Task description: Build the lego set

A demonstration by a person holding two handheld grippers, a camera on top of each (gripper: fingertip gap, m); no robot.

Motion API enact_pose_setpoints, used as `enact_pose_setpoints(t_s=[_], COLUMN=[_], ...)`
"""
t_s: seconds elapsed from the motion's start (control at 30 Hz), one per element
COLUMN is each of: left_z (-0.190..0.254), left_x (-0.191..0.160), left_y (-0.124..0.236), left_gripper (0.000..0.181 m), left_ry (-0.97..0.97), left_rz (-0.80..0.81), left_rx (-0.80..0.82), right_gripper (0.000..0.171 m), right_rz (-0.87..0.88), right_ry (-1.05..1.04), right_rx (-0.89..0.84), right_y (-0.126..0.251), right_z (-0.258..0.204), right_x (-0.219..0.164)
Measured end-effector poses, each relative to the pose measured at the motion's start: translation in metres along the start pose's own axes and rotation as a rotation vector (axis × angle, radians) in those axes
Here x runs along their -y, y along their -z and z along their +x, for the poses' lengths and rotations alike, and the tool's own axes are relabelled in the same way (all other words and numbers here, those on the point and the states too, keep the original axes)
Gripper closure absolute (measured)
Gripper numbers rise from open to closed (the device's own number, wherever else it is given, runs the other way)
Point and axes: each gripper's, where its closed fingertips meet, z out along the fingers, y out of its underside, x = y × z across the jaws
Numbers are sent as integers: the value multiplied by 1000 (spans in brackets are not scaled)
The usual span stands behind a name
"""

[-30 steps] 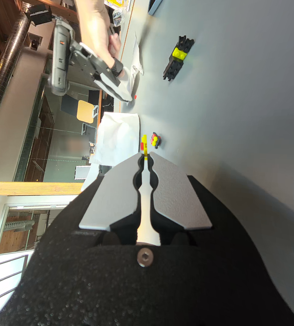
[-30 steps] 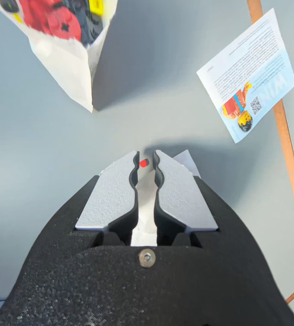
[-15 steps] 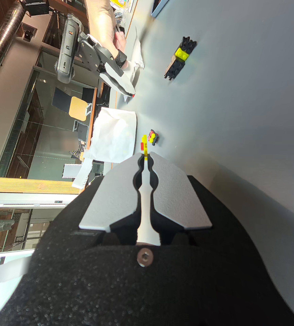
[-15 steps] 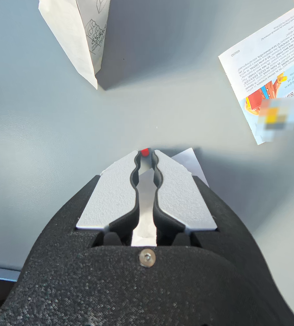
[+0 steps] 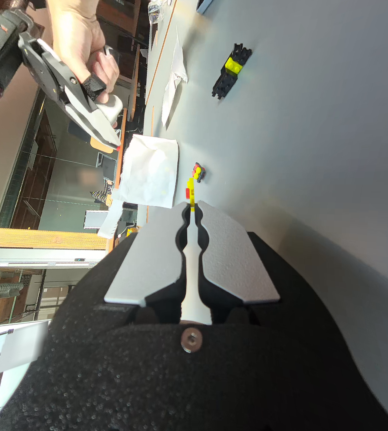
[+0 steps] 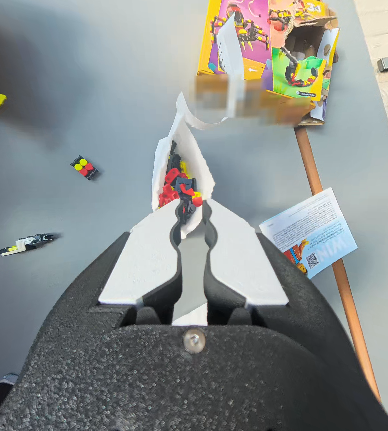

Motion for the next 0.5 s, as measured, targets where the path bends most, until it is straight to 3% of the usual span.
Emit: enact_pose_setpoints(t_s=[0.03, 0.2, 0.5], left_z=[1, 4, 10], left_x=[-1, -8, -8], left_y=[3, 26, 34], left_gripper=[179, 179, 179], left_ry=[-4, 27, 56], left_rz=[-10, -46, -41], left_rx=[1, 21, 27], right_gripper=[148, 146, 149], right_rz=[-41, -25, 211], right_ry=[10, 28, 223], right_rx=[-2, -6, 12], right_y=[-6, -5, -14], right_z=[1, 0, -51], right_x=[0, 18, 162])
